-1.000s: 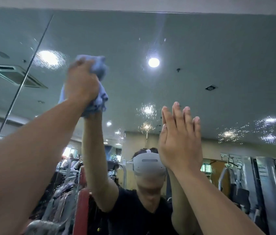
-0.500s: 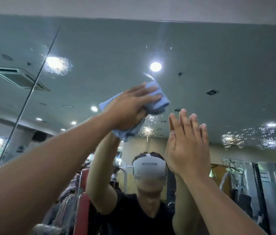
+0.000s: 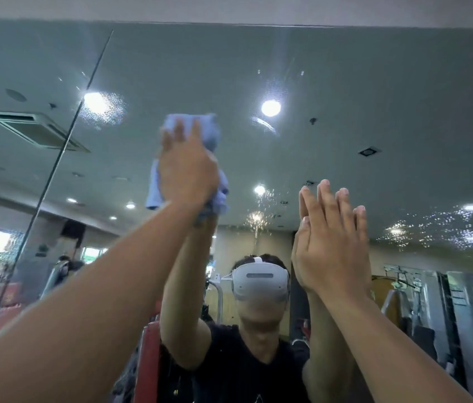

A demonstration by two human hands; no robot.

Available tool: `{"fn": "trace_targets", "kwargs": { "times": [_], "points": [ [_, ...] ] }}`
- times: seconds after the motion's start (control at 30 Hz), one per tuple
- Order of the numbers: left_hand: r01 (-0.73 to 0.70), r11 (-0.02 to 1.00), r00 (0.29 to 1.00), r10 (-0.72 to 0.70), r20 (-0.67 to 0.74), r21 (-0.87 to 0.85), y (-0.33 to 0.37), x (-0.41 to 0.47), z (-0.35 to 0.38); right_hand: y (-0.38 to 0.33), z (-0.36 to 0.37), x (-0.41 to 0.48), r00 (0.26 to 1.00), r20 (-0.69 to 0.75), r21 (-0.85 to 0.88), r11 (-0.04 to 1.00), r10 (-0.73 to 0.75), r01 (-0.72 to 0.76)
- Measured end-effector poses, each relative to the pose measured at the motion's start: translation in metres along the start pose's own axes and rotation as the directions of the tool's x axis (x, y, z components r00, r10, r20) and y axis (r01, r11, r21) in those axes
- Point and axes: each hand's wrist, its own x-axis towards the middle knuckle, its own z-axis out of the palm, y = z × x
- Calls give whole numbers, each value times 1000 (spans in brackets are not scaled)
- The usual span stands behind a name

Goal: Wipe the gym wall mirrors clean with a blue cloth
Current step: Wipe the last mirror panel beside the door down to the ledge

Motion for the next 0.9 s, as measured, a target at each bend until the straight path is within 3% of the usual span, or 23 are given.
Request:
{"fn": "trace_targets", "kwargs": {
  "times": [0.07, 0.17, 0.3, 0.37, 0.5, 0.57, 0.67, 0.73, 0.83, 0.9],
  "points": [
    [-193, 979, 978, 197, 73, -64, 27, -43, 6, -1, -1, 1, 1000, -8, 7, 1000, 3, -3],
    [-490, 870, 853, 490, 177, -49, 27, -103, 6, 0, -3, 1, 1000, -5, 21, 1000, -9, 9],
    [-670, 740, 711, 660, 244, -50, -20, -102, -12, 2, -3, 0, 1000, 0, 2, 1000, -21, 21],
    [-642, 766, 738, 630, 242, -33, -39, -76, -17, 2, -1, -1, 1000, -9, -7, 1000, -19, 19],
    [-327, 944, 929, 328, 170, -32, -42, -25, -19, 1, 2, -1, 1000, -11, -11, 1000, -5, 4],
    [-279, 960, 947, 277, 161, -13, -34, -21, -17, 0, 2, 0, 1000, -16, -4, 1000, -7, 7],
    [-342, 940, 919, 339, 202, -21, -27, -46, -18, 1, 0, 0, 1000, -8, 17, 1000, -3, 3],
    [-513, 858, 832, 507, 225, -34, -25, -76, -20, 1, 0, -1, 1000, -9, 15, 1000, 2, -2],
    [-805, 586, 539, 788, 297, -94, -28, -114, -22, 1, -1, 1, 1000, 13, 19, 1000, 1, -1],
    [-883, 448, 393, 868, 303, -138, -32, -110, -22, 0, -2, 1, 1000, 24, 16, 1000, -3, 3]
  ]
}}
